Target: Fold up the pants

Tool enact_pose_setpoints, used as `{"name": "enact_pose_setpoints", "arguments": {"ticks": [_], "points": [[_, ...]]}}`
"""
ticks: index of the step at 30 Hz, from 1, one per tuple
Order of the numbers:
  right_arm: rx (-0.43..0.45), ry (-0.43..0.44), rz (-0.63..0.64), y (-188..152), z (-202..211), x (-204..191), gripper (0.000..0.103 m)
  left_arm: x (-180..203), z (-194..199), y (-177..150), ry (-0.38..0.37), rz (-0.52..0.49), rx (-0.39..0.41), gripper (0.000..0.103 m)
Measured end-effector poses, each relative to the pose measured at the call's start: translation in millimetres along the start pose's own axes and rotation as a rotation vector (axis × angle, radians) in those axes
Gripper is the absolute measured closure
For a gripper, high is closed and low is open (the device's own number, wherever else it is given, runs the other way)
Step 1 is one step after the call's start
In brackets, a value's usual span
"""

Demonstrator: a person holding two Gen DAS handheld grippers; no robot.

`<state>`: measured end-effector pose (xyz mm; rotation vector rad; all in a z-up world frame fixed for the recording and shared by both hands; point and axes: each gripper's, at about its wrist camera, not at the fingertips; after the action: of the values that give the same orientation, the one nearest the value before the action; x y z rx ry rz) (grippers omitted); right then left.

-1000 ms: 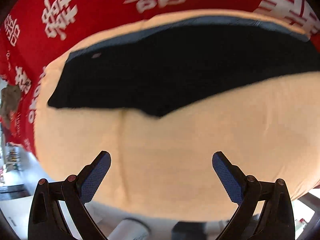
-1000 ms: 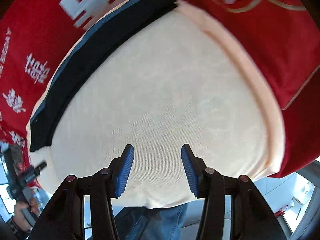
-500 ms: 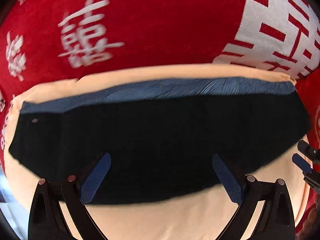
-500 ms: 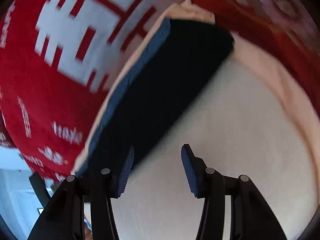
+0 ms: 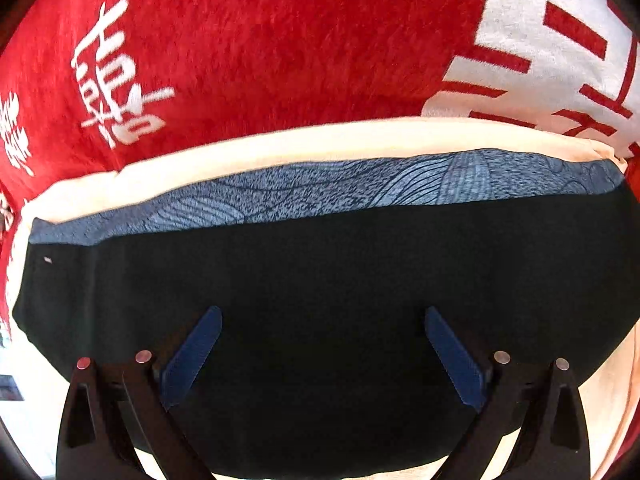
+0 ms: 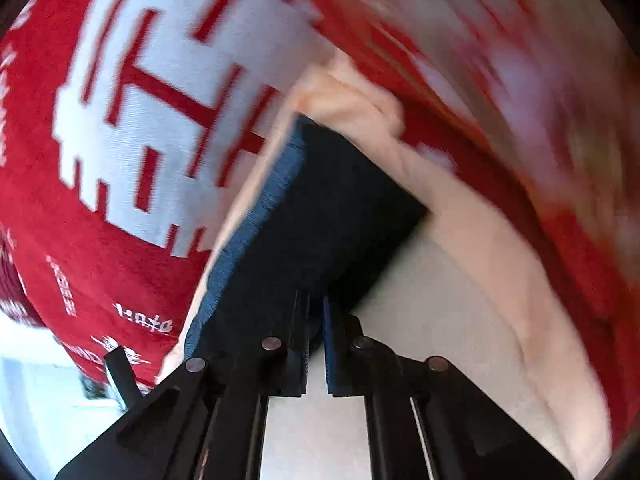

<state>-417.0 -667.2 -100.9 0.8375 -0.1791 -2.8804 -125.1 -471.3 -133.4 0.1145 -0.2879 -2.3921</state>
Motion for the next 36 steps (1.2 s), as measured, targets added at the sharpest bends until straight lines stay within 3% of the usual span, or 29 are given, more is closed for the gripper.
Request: {"name": "enact_pose_setpoints", "arguments": {"ticks": [3,6,7,9,10,18,22,23,24,25,26,31,34,36], "points": [[-0.043,-0.059,-0.022,5.9,-11.6,8.3,0.092,6.4,-2.9,3.4,0.012,-0.015,-0.01,0.001],[-0.057,-0.035,-0.014,-4.1,-4.7,11.5,0.088,8.4,-2.1,4.1,0.007,-0.002,-0.01,0.001],[-0.065,-0.026,-0.02,-8.1,-2.6,14.5,0.082,10.4,-2.0,2.7,0.006,-0.001,-0.006,0.001],[-0.081,-0.017,-0.064,-16.2,-2.4,24.2,0.057,12.5,-0.4,-1.9,0.003,0.003,0.001,0.001],[-0.078,-0.006,-0.093,-19.0,-3.9,29.7,0.056,11.8,-1.0,-2.8,0.003,0.005,0.002,0.001],[0.007,0.106,-0.16,-11.2,-35.6,29.5,0.056,3.0,-8.6,-9.4,0.002,0.007,0.016,0.001],[0.052,0.122,-0.175,-1.6,-45.9,21.2,0.056,-2.4,-12.8,-9.5,-0.023,0.022,0.009,0.001],[0.043,0.121,-0.181,0.7,-46.1,19.5,0.057,-5.0,-13.1,-7.4,-0.039,0.024,-0.005,0.003],[0.028,0.102,-0.186,3.1,-45.7,17.8,0.075,-8.1,-12.7,-5.8,-0.053,0.025,-0.014,0.009],[0.019,0.092,-0.182,5.3,-43.5,15.3,0.087,-8.2,-7.9,-3.8,-0.087,0.02,-0.015,0.03],[0.023,0.104,-0.171,6.3,-39.2,12.6,0.089,-7.0,-3.5,-2.1,-0.11,0.009,-0.014,0.049],[0.055,0.123,-0.007,9.0,-10.3,-24.8,0.089,18.6,14.0,-3.9,-0.157,-0.149,0.034,0.052],[0.062,0.143,0.041,8.1,-2.2,-42.1,0.089,24.3,-9.5,-13.9,-0.202,-0.121,-0.013,0.051],[0.069,0.116,0.092,5.1,0.5,-54.6,0.089,27.7,-6.8,-26.3,-0.181,-0.148,0.087,0.05]]}}
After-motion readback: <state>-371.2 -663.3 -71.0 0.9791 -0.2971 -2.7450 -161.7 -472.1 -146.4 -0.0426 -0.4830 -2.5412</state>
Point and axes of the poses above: each gripper's, at about its wrist camera, not at the fingertips, and z roughly against the way its jaws point, x to its right, y to its top, and after that the axes turned 7 degrees about -y, right-handed
